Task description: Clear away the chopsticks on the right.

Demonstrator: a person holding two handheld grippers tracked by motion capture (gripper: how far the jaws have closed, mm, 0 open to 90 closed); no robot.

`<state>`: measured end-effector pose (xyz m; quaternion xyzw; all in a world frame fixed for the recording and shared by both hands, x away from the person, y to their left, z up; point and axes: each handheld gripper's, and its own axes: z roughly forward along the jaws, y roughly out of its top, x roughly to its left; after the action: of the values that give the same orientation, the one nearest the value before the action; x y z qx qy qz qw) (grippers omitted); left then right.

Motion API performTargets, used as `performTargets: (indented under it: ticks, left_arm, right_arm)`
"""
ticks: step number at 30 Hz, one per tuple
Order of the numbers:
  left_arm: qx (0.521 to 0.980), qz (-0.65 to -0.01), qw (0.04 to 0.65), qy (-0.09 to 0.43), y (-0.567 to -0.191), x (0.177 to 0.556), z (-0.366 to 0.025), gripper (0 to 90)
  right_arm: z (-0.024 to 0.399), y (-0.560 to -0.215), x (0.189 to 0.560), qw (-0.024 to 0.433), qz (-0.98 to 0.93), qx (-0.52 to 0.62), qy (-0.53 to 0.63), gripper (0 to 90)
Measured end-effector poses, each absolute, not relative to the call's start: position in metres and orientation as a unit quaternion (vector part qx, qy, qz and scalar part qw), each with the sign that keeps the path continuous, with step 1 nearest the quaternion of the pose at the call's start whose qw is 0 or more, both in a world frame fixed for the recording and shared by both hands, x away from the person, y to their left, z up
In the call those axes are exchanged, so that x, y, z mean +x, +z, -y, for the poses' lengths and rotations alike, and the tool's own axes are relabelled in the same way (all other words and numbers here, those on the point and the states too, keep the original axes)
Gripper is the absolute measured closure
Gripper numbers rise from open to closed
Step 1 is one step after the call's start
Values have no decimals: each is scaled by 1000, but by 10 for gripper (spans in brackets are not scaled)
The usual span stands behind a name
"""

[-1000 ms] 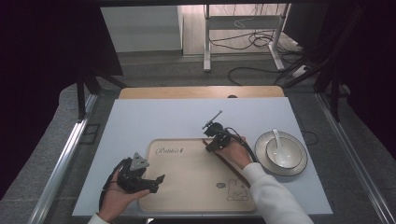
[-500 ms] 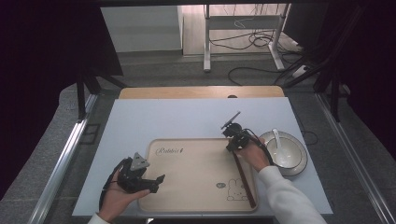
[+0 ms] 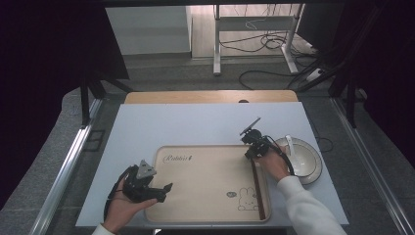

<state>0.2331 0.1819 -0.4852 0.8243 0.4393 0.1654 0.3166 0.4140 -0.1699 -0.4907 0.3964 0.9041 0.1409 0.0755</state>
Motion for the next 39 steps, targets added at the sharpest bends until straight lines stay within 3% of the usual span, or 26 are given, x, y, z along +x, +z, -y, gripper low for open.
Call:
performTargets:
  ticks: [12,24,31,39]
  left_arm:
    - [821,-441,321,169,-484,233,-181,130]
    - [818,-445,319,175,-484,233,-183,130]
    - [819,-444,318,177,-484,233,-182,130]
    - [817,-446,319,179,-484,234,-184,130]
  right_arm:
    - [171,-448,358,90,-905,304,285,891]
    - [251,-439,284,79,-874,302,373,848]
    - [258,-444,276,95,-864,304,390,442]
    - [254,-448,274,107,-864,301,389,316]
